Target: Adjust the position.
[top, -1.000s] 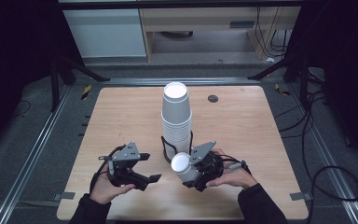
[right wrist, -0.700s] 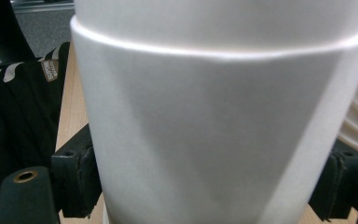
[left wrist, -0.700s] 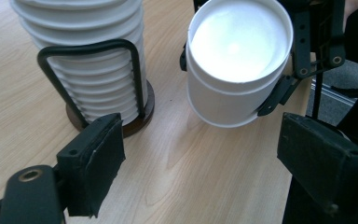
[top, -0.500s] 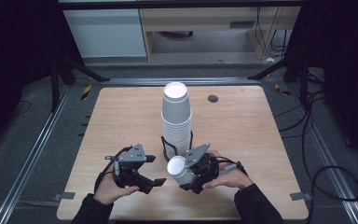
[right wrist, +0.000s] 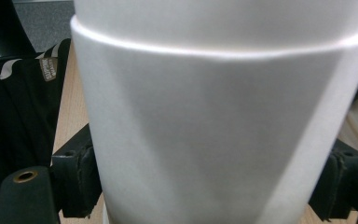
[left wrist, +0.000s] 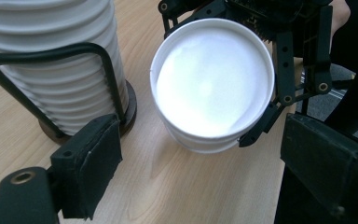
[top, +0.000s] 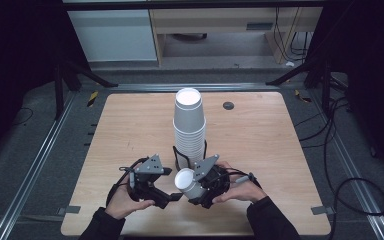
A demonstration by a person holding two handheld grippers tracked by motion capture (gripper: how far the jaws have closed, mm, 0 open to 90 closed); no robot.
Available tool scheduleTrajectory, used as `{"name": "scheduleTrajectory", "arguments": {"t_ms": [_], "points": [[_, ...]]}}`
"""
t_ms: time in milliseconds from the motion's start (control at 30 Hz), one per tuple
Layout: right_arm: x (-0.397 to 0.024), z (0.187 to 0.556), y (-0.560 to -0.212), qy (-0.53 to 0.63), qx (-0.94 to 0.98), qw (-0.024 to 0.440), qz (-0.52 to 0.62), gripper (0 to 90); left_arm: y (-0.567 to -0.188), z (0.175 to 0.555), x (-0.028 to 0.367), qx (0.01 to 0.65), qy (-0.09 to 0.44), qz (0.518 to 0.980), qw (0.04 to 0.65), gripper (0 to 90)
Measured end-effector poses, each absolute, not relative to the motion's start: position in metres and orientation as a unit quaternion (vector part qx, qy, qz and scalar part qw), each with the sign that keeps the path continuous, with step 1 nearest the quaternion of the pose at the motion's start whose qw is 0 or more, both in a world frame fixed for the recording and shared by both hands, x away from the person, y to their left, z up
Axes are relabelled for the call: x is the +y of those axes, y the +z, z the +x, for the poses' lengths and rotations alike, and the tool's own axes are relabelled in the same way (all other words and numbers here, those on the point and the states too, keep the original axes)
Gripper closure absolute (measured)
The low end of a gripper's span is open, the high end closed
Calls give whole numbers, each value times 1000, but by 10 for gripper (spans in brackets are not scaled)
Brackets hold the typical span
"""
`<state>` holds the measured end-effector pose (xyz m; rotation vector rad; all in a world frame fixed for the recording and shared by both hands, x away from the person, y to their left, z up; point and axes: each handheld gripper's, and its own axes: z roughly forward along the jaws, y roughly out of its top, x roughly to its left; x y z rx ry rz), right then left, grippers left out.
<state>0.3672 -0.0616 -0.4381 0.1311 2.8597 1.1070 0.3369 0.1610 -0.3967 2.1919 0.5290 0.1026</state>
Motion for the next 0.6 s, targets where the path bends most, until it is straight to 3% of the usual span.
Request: {"name": "scheduleTrajectory", "arguments": {"t_ms": [600], "points": [[-54,366,-439,356,933,39,33,155,-399,344,142,201,29,887,414,113]]}}
